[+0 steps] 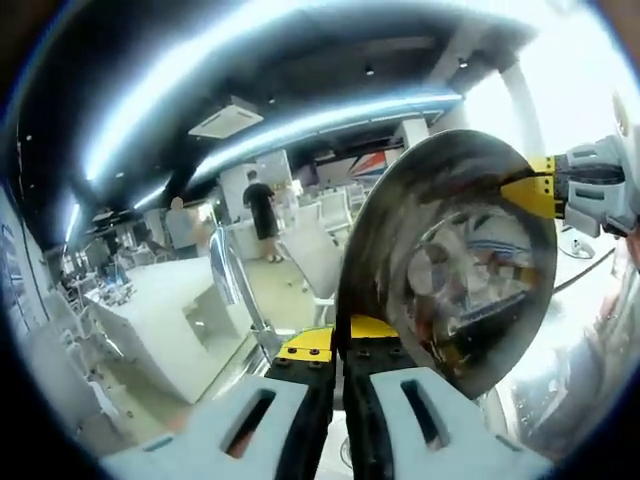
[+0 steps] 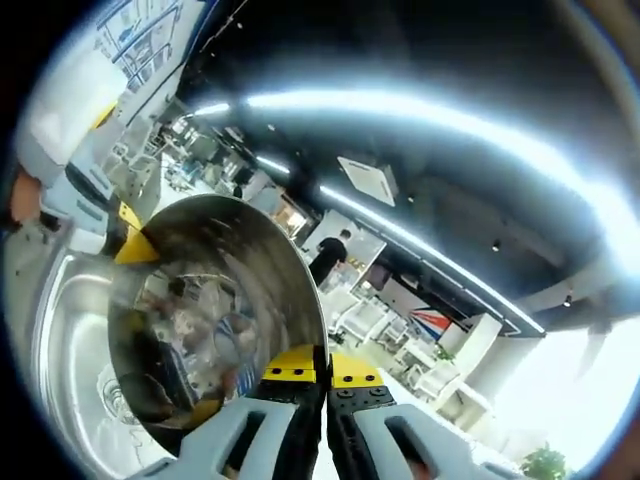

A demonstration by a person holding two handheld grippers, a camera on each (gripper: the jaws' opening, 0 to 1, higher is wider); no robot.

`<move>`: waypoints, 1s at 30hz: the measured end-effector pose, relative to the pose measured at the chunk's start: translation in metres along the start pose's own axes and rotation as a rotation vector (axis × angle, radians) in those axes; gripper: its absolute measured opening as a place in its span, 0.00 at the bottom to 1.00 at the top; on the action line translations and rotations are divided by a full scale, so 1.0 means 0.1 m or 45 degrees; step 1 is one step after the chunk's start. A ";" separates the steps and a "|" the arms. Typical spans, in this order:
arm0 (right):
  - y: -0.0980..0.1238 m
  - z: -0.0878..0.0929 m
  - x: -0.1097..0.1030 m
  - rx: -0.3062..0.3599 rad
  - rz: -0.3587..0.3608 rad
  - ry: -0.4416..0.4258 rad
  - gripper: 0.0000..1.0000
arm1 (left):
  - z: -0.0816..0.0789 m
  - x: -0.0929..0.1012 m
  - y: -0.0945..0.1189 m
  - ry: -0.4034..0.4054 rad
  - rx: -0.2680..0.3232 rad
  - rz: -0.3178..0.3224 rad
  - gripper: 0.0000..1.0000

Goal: Pick up bowl with dirty water move over sink pour dirty water into sink return bowl to place

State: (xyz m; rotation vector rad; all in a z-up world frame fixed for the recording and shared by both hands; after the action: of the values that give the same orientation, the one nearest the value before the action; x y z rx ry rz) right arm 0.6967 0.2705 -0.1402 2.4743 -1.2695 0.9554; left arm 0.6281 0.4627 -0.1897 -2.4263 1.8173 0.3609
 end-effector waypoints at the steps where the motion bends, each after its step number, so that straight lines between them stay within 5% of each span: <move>1: 0.00 -0.02 0.01 0.005 0.003 0.001 0.00 | -0.02 0.00 0.00 -0.002 0.006 -0.002 0.00; 17: 0.03 -0.34 0.25 0.119 0.082 0.030 0.00 | -0.45 -0.11 0.10 0.001 0.181 -0.063 0.00; 30: 0.06 -0.51 0.35 0.207 0.145 0.130 0.00 | -0.62 -0.16 0.10 -0.004 0.261 -0.081 0.00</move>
State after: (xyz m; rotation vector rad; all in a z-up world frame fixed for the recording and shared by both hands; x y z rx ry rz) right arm 0.6831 0.2669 -0.0796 2.4559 -1.3622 1.2423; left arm 0.6232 0.4615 -0.1249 -2.3350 1.6795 0.1634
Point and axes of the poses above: the point that each gripper's makers call its tool centre point, and the gripper's own axes: y roughly backward along the fingers, x roughly to its right, z roughly out of its underside, the point moved 2 cm from there along y, roughly backward along the fingers, and after that the axes turned 5 degrees about x, right-handed, at the moved point
